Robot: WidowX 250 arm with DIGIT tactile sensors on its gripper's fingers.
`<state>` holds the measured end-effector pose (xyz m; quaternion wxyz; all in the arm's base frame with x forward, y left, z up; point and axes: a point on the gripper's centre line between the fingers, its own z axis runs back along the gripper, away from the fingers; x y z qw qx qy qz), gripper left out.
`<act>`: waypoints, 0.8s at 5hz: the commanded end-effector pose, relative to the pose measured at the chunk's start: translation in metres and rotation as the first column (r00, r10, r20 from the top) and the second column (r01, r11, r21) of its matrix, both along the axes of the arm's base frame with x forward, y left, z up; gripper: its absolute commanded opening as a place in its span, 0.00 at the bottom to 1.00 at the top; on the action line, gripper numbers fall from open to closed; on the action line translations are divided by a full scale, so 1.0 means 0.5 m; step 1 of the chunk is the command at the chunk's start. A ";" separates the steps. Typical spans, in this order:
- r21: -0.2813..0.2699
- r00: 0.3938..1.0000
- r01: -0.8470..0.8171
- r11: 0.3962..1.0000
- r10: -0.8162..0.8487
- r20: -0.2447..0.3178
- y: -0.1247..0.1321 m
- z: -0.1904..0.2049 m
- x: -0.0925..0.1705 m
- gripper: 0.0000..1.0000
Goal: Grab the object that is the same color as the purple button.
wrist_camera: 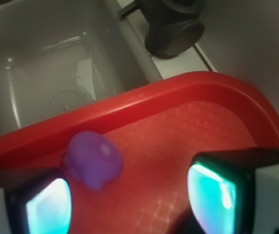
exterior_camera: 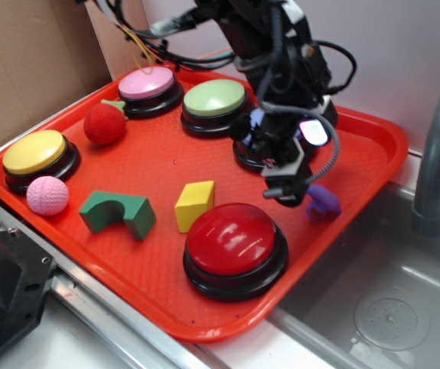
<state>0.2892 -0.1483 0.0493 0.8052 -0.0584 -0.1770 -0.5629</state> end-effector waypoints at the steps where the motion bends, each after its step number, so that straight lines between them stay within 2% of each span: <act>1: 0.004 0.997 0.074 0.997 -0.074 -0.025 -0.053 0.009 -0.012 1.00; 2: 0.033 0.995 0.086 0.996 -0.084 -0.059 -0.062 -0.014 -0.027 1.00; 3: 0.082 0.996 0.058 0.995 -0.052 -0.066 -0.067 -0.025 -0.021 1.00; 4: 0.072 0.997 0.029 0.997 -0.023 -0.076 -0.067 -0.028 -0.018 0.00</act>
